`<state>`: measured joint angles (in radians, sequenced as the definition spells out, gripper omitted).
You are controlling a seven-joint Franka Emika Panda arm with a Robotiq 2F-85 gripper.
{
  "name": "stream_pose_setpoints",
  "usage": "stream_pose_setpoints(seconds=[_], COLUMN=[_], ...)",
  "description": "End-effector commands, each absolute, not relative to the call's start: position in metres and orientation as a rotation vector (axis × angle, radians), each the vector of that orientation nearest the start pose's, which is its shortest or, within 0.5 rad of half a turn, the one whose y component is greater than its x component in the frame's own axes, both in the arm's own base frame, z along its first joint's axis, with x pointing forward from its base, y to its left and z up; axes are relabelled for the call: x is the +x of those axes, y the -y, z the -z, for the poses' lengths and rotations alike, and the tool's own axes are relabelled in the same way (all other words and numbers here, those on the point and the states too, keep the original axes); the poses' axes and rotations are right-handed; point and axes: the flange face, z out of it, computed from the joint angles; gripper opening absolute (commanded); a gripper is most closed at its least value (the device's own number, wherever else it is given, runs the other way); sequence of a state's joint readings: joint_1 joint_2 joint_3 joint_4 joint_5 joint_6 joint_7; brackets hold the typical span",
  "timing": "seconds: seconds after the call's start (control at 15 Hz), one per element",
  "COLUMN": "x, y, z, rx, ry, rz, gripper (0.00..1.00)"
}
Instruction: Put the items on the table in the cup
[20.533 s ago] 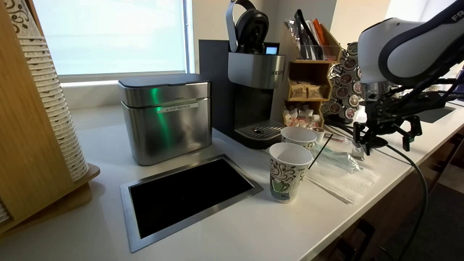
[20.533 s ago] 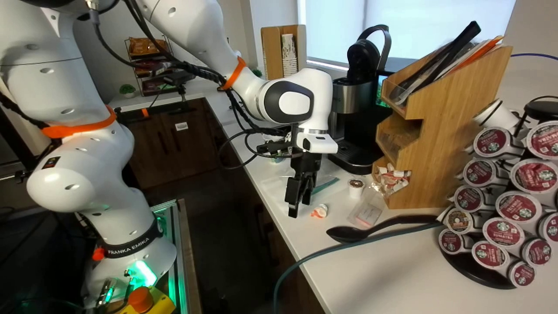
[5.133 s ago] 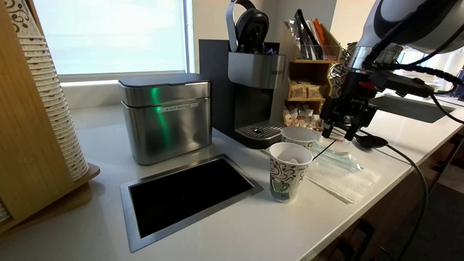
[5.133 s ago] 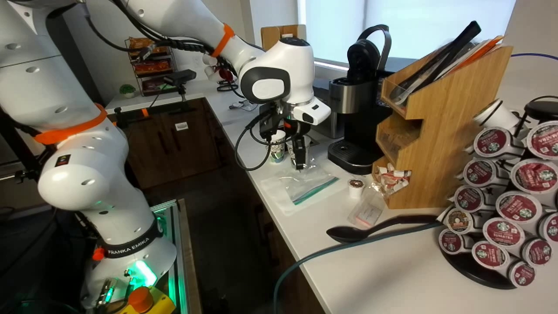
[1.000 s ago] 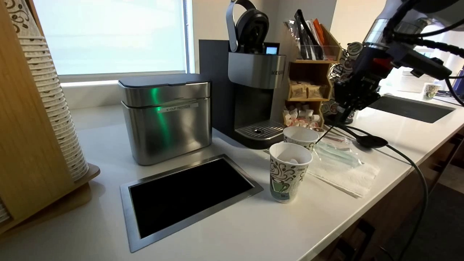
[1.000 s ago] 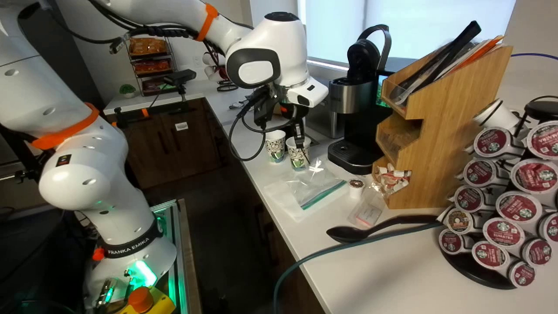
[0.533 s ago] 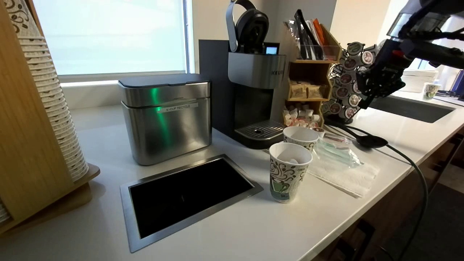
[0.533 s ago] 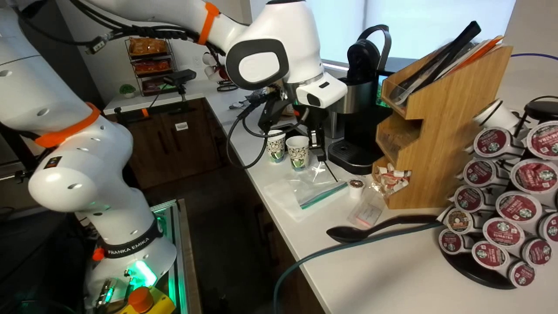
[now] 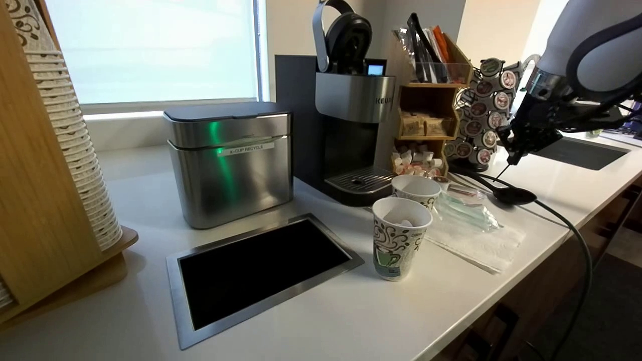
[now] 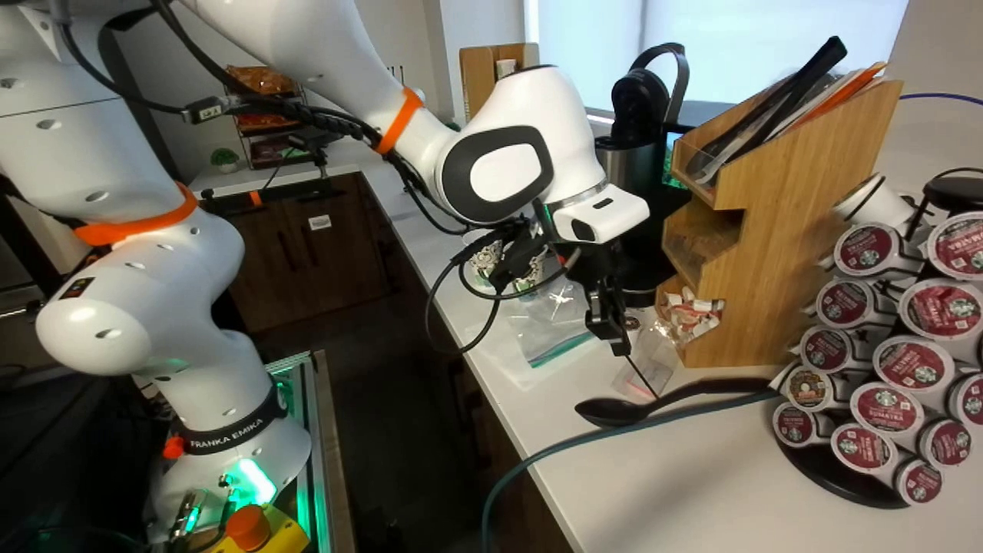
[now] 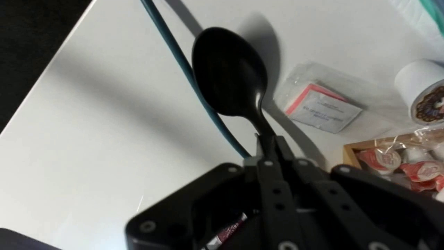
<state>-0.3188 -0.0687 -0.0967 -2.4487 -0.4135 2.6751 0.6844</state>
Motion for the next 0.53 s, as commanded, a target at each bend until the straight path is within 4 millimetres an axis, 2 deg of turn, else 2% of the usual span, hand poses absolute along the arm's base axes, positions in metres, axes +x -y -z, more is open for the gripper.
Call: stream_pose_setpoints(seconds=[0.0, 0.27, 0.33, 0.4, 0.47], x=[0.476, 0.488, 0.489, 0.491, 0.492], y=[0.191, 0.194, 0.194, 0.194, 0.193], z=[-0.344, -0.337, -0.335, -0.336, -0.336], rx=[-3.084, -3.096, -3.105, -3.111, -3.116], ry=[-1.229, -1.252, -1.259, -1.269, -1.278], rz=[0.613, 0.648, 0.646, 0.654, 0.653], gripper=[0.01, 0.01, 0.29, 0.3, 0.37])
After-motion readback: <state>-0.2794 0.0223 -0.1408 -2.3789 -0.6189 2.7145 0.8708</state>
